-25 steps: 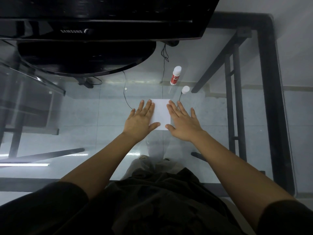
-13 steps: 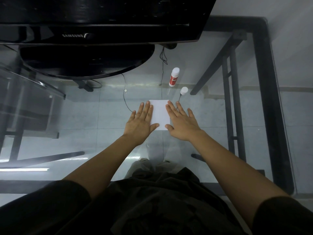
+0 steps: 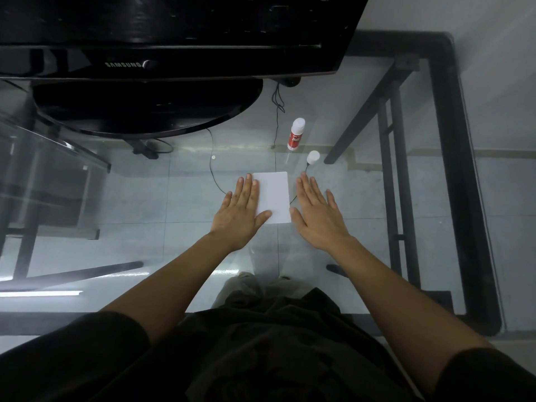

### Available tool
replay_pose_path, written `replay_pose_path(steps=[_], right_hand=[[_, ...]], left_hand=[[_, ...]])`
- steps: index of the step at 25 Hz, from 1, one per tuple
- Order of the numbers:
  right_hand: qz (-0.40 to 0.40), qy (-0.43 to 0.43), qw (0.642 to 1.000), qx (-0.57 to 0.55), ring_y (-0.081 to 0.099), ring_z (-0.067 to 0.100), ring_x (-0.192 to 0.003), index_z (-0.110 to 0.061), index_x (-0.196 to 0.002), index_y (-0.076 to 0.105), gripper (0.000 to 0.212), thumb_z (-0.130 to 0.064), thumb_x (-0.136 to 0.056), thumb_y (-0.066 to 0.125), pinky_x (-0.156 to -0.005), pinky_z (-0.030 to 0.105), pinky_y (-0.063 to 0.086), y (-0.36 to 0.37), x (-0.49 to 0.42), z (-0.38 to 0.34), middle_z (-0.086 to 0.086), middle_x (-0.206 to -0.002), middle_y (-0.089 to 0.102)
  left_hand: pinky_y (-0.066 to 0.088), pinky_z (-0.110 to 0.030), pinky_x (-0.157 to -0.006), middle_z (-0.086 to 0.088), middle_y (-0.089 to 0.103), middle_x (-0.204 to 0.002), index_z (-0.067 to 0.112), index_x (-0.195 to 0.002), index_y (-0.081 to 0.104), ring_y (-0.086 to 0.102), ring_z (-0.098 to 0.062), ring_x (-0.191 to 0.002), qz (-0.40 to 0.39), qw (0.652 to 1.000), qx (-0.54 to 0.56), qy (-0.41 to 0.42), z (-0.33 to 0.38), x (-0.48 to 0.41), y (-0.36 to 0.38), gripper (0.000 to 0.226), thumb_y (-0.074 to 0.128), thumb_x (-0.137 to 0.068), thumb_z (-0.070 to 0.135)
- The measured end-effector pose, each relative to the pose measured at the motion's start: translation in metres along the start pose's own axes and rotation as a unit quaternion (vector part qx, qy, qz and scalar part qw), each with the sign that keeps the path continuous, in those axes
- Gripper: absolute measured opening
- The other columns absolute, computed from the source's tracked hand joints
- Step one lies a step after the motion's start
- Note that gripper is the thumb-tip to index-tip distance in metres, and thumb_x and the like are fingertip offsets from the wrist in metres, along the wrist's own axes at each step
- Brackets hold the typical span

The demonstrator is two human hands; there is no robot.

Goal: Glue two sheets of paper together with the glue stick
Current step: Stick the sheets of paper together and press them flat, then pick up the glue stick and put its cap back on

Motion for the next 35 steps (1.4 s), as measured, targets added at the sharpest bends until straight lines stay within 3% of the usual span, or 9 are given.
replay_pose_path(steps=[5,9,13,17,21,25,27,31,35], right_hand=[[0.025,0.093,0.995,-0.017,-0.023,0.013,-0.137,-0.019,-0.143,-0.016,0.065,-0.051,-0.094,0.013,-0.109,0.037,-0.014,0.005,0.012,0.037,0.000,-0.155,-0.019],[0.024,0.092,0.995,-0.002,-0.023,0.017,-0.139,-0.022,-0.137,-0.024,0.065,-0.055,-0.090,0.006,-0.110,0.040,-0.014,0.008,0.012,0.037,0.001,-0.154,-0.020],[0.036,0.088,0.995,-0.005,-0.024,0.014,-0.137,-0.019,-0.140,-0.021,0.066,-0.052,-0.093,0.012,-0.110,0.039,-0.014,0.009,0.013,0.037,0.001,-0.155,-0.019],[0.033,0.084,0.996,-0.013,-0.029,0.012,-0.134,-0.021,-0.139,-0.023,0.065,-0.052,-0.093,0.010,-0.109,0.038,-0.016,0.009,0.011,0.037,-0.003,-0.152,-0.025],[0.028,0.083,0.996,-0.013,-0.029,0.013,-0.134,-0.021,-0.139,-0.024,0.066,-0.053,-0.093,0.011,-0.108,0.038,-0.017,0.010,0.011,0.037,-0.003,-0.148,-0.030],[-0.001,0.109,0.992,-0.063,-0.013,0.020,-0.143,-0.015,-0.146,-0.007,0.065,-0.046,-0.096,0.022,-0.112,0.037,-0.009,-0.002,0.009,0.031,0.004,-0.157,-0.012],[0.064,0.131,0.968,-0.207,0.016,0.022,-0.142,-0.014,-0.145,0.016,0.060,-0.044,-0.096,0.032,-0.116,0.037,0.013,-0.033,0.010,0.020,0.007,-0.155,0.018],[0.117,0.100,0.834,-0.529,0.053,0.007,-0.114,-0.030,-0.123,0.054,0.056,-0.066,-0.083,0.039,-0.095,0.026,0.037,-0.089,0.018,-0.023,-0.012,-0.121,0.059],[0.170,0.050,0.802,-0.570,0.063,0.009,-0.090,-0.025,-0.094,0.068,0.041,-0.060,-0.080,0.052,-0.080,0.024,0.046,-0.128,0.025,-0.047,-0.004,-0.091,0.070]], left_hand=[[0.007,-0.029,-0.112,-0.010,0.001,-0.158,0.007,-0.146,0.001,-0.004,-0.018,-0.144,0.150,0.972,0.183,0.019,0.016,-0.029,-0.067,0.070,0.035,-0.096,0.042],[0.030,-0.030,-0.106,-0.015,0.040,-0.146,0.007,-0.141,0.030,0.038,-0.027,-0.132,0.160,0.953,0.256,-0.006,0.032,-0.085,-0.101,0.066,0.061,-0.088,0.032],[0.041,-0.028,-0.085,-0.016,0.060,-0.121,0.003,-0.120,0.049,0.056,-0.030,-0.109,0.169,0.946,0.276,-0.014,0.039,-0.109,-0.105,0.044,0.065,-0.085,0.026],[0.046,-0.028,-0.075,-0.011,0.063,-0.100,0.004,-0.105,0.047,0.060,-0.023,-0.092,0.158,0.926,0.342,0.008,0.043,-0.098,-0.107,0.030,0.058,-0.090,0.028],[0.051,-0.030,-0.064,-0.002,0.054,-0.090,0.011,-0.119,0.044,0.059,-0.016,-0.074,0.134,0.904,0.406,0.006,0.039,-0.060,-0.100,0.033,0.038,-0.097,0.035],[0.040,-0.024,-0.055,0.002,0.046,-0.080,0.014,-0.114,0.037,0.044,-0.009,-0.063,0.153,0.898,0.412,-0.021,0.021,-0.019,-0.092,0.026,0.034,-0.098,0.035],[0.042,-0.024,-0.054,0.005,0.044,-0.077,0.019,-0.103,0.032,0.044,-0.009,-0.063,0.157,0.890,0.427,-0.014,0.019,-0.005,-0.096,0.015,0.035,-0.098,0.033],[0.041,-0.010,-0.052,0.006,0.044,-0.078,0.027,-0.096,0.031,0.046,0.003,-0.061,0.195,0.895,0.398,0.053,0.036,0.022,-0.125,0.005,0.035,-0.097,0.027],[0.042,-0.012,-0.059,0.005,0.047,-0.086,0.031,-0.093,0.036,0.046,0.005,-0.066,0.211,0.893,0.387,0.089,0.054,0.034,-0.148,0.005,0.037,-0.097,0.028]])
Point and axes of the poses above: each hand's wrist, its own x-axis away from the middle knuckle, its own y-axis out of the palm, z = x × y, the point moved 9 cm from there along -x, towards the middle knuckle
